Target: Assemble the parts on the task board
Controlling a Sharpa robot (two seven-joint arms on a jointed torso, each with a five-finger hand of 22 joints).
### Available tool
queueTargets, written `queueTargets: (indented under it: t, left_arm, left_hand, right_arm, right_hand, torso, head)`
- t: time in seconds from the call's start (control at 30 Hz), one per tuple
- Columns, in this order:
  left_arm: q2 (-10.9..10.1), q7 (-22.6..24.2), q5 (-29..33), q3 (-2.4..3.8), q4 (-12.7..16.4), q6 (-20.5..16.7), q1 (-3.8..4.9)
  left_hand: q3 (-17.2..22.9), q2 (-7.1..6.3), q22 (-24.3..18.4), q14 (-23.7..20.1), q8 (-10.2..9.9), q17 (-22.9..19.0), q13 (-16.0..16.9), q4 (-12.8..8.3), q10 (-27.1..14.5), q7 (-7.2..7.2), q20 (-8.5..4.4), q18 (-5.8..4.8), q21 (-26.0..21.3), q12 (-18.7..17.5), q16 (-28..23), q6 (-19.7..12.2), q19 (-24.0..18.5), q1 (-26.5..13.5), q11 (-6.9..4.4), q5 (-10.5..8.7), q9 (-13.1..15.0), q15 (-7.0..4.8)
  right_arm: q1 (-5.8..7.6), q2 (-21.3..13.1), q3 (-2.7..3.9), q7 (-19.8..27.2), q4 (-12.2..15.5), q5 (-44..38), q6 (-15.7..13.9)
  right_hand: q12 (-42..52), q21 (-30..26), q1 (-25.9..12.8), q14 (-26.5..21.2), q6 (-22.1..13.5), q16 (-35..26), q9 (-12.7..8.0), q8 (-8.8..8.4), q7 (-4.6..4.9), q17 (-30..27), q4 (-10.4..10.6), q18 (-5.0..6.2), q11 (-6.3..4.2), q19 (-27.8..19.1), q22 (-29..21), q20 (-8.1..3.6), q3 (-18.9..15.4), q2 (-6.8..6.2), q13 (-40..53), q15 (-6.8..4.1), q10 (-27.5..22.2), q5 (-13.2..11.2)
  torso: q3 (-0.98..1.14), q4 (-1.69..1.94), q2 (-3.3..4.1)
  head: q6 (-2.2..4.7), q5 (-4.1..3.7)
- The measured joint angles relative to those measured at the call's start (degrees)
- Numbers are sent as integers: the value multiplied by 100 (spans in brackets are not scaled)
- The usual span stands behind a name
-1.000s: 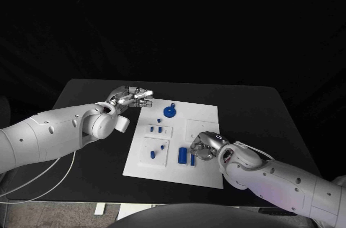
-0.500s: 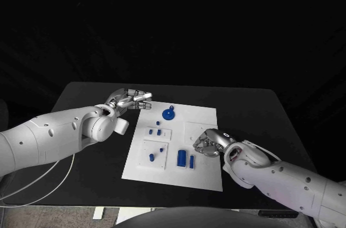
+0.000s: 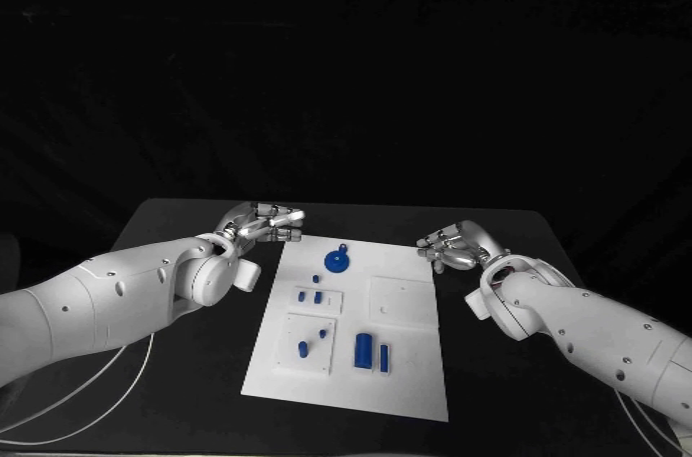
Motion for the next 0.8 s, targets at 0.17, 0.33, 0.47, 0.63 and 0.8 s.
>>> queueTargets:
  t: [0.17,0.33,0.47,0.63,0.8]
  left_arm:
    - [292,34,148,3,-477,-16,27]
    - [522,75,373,18,-865,-32,87]
    - [638,104,538,23,-1062,-37,107]
    - [694,120,633,26,-1154,-38,118]
    - [634,106,629,64,-1006,-80,78]
  left_hand:
    - [17,91,-8,22,0,0,0,-17,52,-76,-16,0,-44,0,0,318,-16,91,-51,27,13,-22]
    - [31,150,-8,-30,0,0,0,-78,54,-107,-20,0,-50,0,0,349,-20,151,-70,44,12,-74]
    - [40,188,-8,-30,0,0,0,-119,15,-106,-20,0,-67,0,0,349,-20,189,-109,44,12,-74]
    - [158,196,-76,-311,-20,-51,-42,-120,-251,-248,-105,-99,-161,-45,-68,-414,-822,-95,-220,20,-24,-190]
    - [559,73,-289,-2658,-200,-231,-201,-15,-2730,-604,-445,-224,-441,-218,-235,-3073,-3464,-1435,-573,-180,-197,-530]
  right_arm:
    - [124,183,156,415,-661,1323,142]
    - [168,369,342,775,-1124,2300,416]
    - [196,473,435,997,-1360,2761,615]
    - [246,508,477,1120,-1455,2973,714]
    - [265,444,344,1112,-1306,3003,657]
  right_hand:
    - [-1493,-527,-187,-764,-394,-2276,-9,0,252,-2896,175,135,603,-1389,-2860,854,2,102,-3127,778,-514,407]
    - [-1577,-532,-176,-923,-451,-2396,-9,0,245,-3638,142,176,725,-1321,-4956,1037,-524,251,-3433,902,-746,537]
    - [-1577,-467,-134,-959,-499,-2396,-9,0,292,-3648,71,176,757,-1291,-5517,1067,-684,306,-3434,938,-817,541]
    - [-1633,-487,-413,-1246,-776,-2461,-62,-51,185,-3701,210,156,642,-1507,-5662,954,-956,386,-3479,843,-1099,259]
    - [-1799,-737,-2066,-3217,-3397,-2629,-230,-227,-215,-3862,710,-234,256,-4118,-5848,580,-1742,397,-3634,477,-3395,-647]
  torso:
    - [46,-5,-65]
    - [100,-19,-142]
    - [133,-19,-200]
    - [163,-19,-230]
    - [166,6,-250]
  head:
    - [231,25]
    - [432,58]
    - [542,86]
    - [603,110]
    - [605,44]
